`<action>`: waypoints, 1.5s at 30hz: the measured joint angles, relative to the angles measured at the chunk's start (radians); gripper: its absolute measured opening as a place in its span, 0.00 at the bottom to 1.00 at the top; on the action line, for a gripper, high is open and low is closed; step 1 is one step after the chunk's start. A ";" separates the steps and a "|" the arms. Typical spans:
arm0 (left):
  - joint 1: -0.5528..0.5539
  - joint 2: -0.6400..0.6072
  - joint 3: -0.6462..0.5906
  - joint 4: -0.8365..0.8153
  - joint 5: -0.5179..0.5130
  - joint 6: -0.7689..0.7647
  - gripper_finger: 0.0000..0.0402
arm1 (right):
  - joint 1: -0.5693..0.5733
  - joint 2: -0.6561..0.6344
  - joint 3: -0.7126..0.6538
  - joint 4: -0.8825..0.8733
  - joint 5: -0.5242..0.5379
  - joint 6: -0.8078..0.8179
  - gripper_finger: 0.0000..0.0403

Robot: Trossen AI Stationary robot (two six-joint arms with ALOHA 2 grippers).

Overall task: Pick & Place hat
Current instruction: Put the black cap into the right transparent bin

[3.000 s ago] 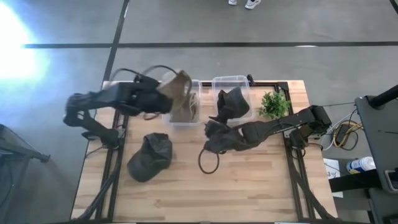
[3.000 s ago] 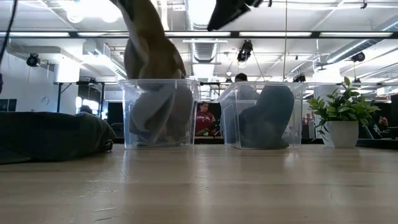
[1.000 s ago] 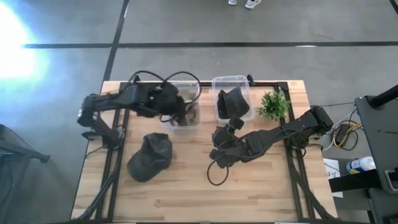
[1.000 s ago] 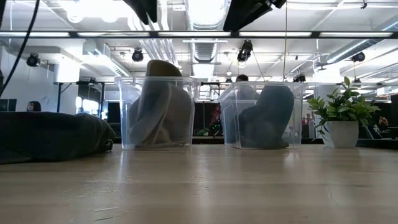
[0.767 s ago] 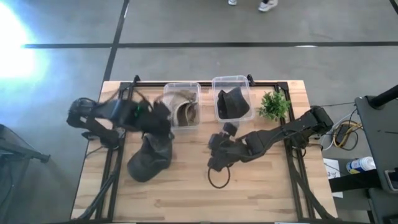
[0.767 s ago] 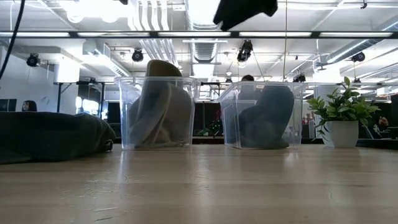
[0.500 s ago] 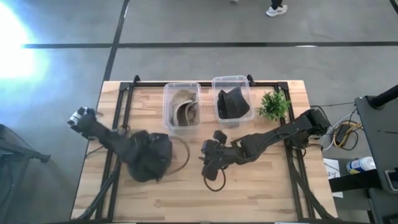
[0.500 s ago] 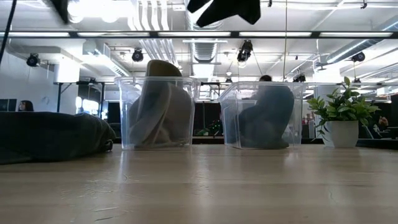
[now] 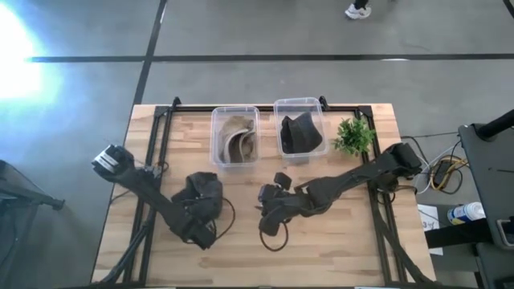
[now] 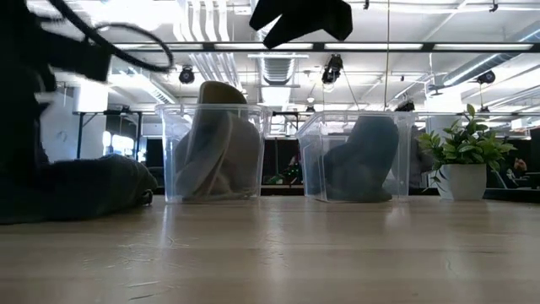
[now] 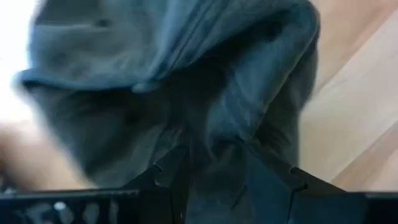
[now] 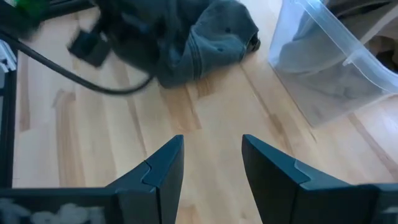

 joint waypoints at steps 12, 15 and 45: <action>0.179 -0.020 -0.086 0.855 -0.302 -0.035 0.35 | 0.047 -0.012 0.000 -0.118 -0.007 0.052 0.40; 0.201 -0.078 -0.040 0.857 -0.314 0.121 0.35 | 0.059 -0.014 0.000 -0.146 -0.010 0.070 0.40; 0.198 0.069 -0.038 0.740 0.126 0.087 0.35 | 0.209 -0.014 -0.536 0.644 -0.343 1.132 0.40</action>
